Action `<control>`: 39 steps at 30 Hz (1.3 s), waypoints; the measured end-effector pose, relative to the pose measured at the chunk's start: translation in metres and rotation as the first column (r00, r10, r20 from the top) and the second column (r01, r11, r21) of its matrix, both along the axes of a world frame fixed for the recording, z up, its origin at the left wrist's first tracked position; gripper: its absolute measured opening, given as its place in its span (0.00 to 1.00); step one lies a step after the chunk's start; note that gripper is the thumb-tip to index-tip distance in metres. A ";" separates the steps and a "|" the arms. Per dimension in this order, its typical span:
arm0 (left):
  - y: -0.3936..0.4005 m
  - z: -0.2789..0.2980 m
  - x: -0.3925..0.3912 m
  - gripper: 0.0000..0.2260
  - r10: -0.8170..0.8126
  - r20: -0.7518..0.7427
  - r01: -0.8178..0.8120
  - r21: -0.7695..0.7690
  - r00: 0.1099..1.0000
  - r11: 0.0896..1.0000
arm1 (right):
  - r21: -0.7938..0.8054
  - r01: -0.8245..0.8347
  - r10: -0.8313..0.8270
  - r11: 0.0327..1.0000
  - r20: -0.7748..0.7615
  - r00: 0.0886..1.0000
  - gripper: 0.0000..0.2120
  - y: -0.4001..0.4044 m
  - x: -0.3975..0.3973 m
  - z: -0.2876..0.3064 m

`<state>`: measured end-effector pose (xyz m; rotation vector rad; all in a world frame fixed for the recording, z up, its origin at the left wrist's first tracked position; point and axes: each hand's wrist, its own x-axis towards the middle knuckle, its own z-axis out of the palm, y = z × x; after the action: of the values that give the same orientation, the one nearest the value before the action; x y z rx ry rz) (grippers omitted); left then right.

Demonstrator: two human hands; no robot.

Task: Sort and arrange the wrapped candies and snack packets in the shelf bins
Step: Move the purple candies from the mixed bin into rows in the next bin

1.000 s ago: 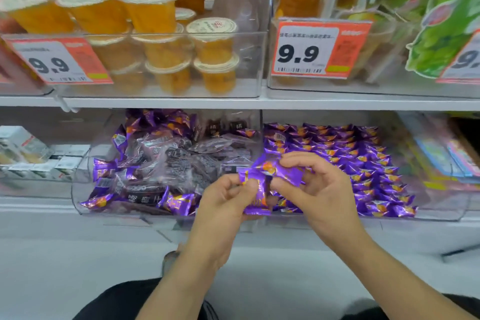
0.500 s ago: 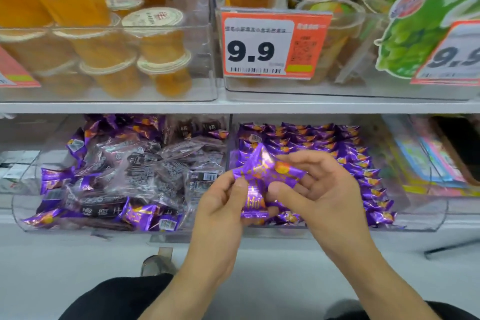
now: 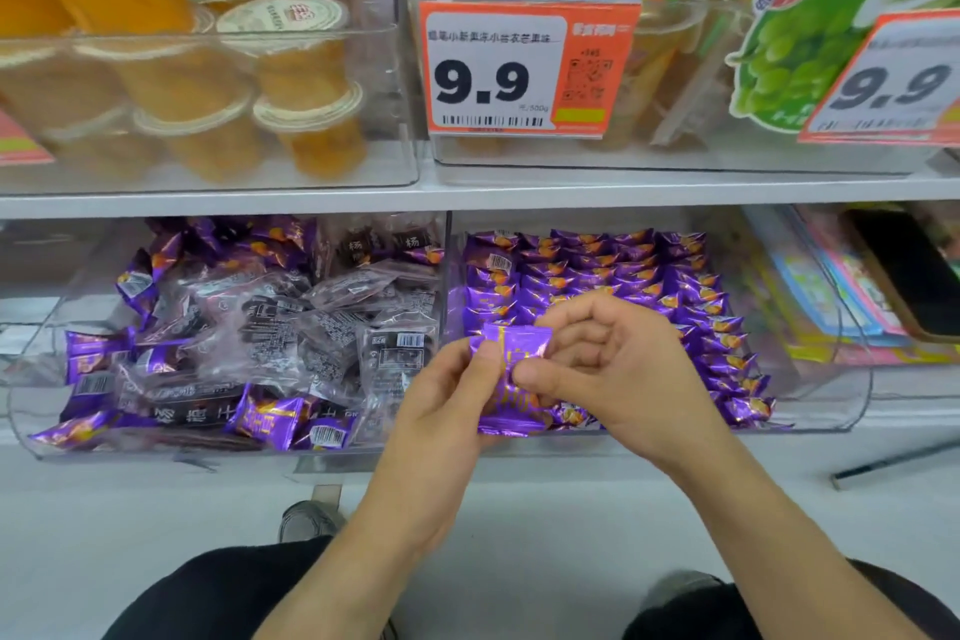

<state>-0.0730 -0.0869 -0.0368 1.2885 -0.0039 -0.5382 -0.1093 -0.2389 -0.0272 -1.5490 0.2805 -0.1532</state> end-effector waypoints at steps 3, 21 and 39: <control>0.003 -0.003 0.002 0.11 -0.012 0.056 0.009 0.041 0.998 0.999 | -0.053 0.038 -0.036 0.998 0.031 0.999 0.23 0.004 0.002 -0.003; 0.038 0.004 0.042 0.16 0.004 0.279 -0.066 0.214 0.960 0.975 | -0.472 -0.020 -0.004 0.881 -0.051 0.999 0.20 -0.025 0.068 -0.009; 0.053 0.000 0.053 0.15 0.049 0.202 -0.087 0.184 0.978 0.979 | -0.806 -0.074 -0.045 0.587 -0.123 0.991 0.11 -0.069 0.184 -0.070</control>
<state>-0.0202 -0.0341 -0.0369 1.5214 -0.0741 -0.3562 0.0749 -0.3080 -0.0972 -2.5037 0.3209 -0.1783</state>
